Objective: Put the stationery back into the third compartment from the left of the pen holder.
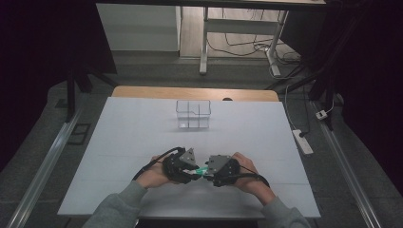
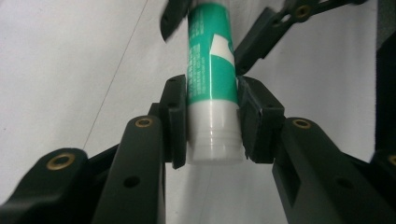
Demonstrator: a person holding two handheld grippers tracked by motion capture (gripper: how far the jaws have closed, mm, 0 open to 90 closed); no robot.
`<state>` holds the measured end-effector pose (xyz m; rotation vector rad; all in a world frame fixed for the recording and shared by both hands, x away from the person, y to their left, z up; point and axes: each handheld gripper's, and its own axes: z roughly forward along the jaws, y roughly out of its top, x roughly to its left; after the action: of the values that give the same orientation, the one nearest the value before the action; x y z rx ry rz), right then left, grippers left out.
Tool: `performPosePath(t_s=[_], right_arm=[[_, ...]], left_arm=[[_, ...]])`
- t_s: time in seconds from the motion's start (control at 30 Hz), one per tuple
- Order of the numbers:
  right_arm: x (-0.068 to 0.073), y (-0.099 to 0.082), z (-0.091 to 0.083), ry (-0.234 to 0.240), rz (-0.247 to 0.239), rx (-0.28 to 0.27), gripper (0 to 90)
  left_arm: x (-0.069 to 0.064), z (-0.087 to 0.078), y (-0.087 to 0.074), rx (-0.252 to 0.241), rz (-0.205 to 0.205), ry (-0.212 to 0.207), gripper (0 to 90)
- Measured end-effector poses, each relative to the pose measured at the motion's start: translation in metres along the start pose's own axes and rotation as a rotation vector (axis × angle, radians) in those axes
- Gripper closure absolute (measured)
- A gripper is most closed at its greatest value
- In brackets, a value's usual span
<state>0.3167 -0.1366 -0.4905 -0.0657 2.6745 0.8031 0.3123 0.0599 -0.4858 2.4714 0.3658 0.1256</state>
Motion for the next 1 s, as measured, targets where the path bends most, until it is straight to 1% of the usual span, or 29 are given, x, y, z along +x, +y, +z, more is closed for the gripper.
performPosePath(t_s=[0.03, 0.07, 0.1, 0.13, 0.17, 0.2, 0.23, 0.3, 0.33, 0.37, 0.4, 0.47, 0.5, 0.53, 0.6, 0.67, 0.7, 0.73, 0.8, 0.83, 1.0], right_arm=[[0.000, -0.001, 0.001, 0.005, -0.009, -0.004, 56.9], [0.001, 0.000, 0.000, 0.014, -0.016, 0.010, 57.7], [0.001, -0.001, 0.001, 0.021, -0.022, 0.007, 58.3], [0.002, -0.001, 0.002, 0.023, -0.021, -0.002, 58.8], [0.001, -0.002, 0.002, 0.029, -0.025, 0.003, 59.6], [0.001, -0.002, 0.001, 0.031, -0.030, 0.003, 60.5], [0.001, -0.003, 0.002, 0.047, -0.022, -0.011, 62.0], [0.002, -0.004, 0.004, 0.035, -0.022, -0.023, 65.1], [0.001, -0.004, 0.003, 0.026, -0.033, -0.008, 65.5], [0.002, -0.005, 0.004, 0.020, -0.019, -0.020, 65.5], [0.000, -0.005, 0.002, 0.023, -0.023, -0.013, 65.6], [-0.001, -0.007, 0.001, 0.021, 0.001, -0.035, 65.6], [-0.001, -0.007, 0.001, 0.013, 0.013, -0.046, 65.6], [-0.003, -0.008, 0.000, 0.005, 0.013, -0.048, 65.6], [-0.004, -0.009, -0.002, -0.008, 0.029, -0.053, 65.6], [-0.006, -0.010, -0.003, -0.022, 0.047, -0.074, 65.6], [-0.006, -0.011, -0.003, -0.030, 0.064, -0.087, 65.7], [-0.008, -0.011, -0.004, -0.038, 0.070, -0.090, 65.6], [-0.009, -0.012, -0.006, -0.054, 0.099, -0.100, 65.6], [-0.010, -0.013, -0.007, -0.063, 0.106, -0.113, 65.6], [-0.015, -0.018, -0.012, -0.091, 0.168, -0.157, 65.6]], left_arm=[[0.000, 0.000, 0.000, 0.000, 0.005, -0.003, 64.4], [0.000, 0.000, 0.000, 0.000, 0.007, -0.006, 64.4], [0.000, 0.000, -0.001, -0.002, 0.005, -0.008, 64.2], [0.000, 0.000, -0.001, -0.004, 0.005, -0.004, 64.1], [0.000, -0.001, -0.001, -0.006, 0.010, 0.000, 63.7], [0.001, -0.002, -0.002, -0.017, 0.006, 0.001, 62.9], [0.002, -0.004, -0.002, -0.028, 0.000, 0.009, 61.7], [0.005, -0.007, -0.004, -0.048, -0.023, 0.033, 57.4], [0.007, -0.009, -0.005, -0.061, -0.044, 0.044, 54.0], [0.010, -0.011, -0.006, -0.073, -0.066, 0.054, 49.8], [0.012, -0.013, -0.007, -0.083, -0.088, 0.063, 47.0], [0.015, -0.017, -0.010, -0.101, -0.129, 0.089, 41.1], [0.016, -0.018, -0.011, -0.108, -0.143, 0.096, 38.5], [0.017, -0.020, -0.012, -0.118, -0.154, 0.098, 37.0], [0.018, -0.021, -0.015, -0.137, -0.173, 0.100, 35.1], [0.019, -0.022, -0.018, -0.152, -0.198, 0.112, 33.8], [0.020, -0.022, -0.019, -0.157, -0.205, 0.119, 33.3], [0.020, -0.022, -0.020, -0.167, -0.218, 0.122, 33.3], [0.021, -0.023, -0.022, -0.179, -0.230, 0.124, 33.5], [0.021, -0.023, -0.023, -0.185, -0.232, 0.125, 33.5], [0.023, -0.025, -0.027, -0.228, -0.271, 0.126, 33.8]])
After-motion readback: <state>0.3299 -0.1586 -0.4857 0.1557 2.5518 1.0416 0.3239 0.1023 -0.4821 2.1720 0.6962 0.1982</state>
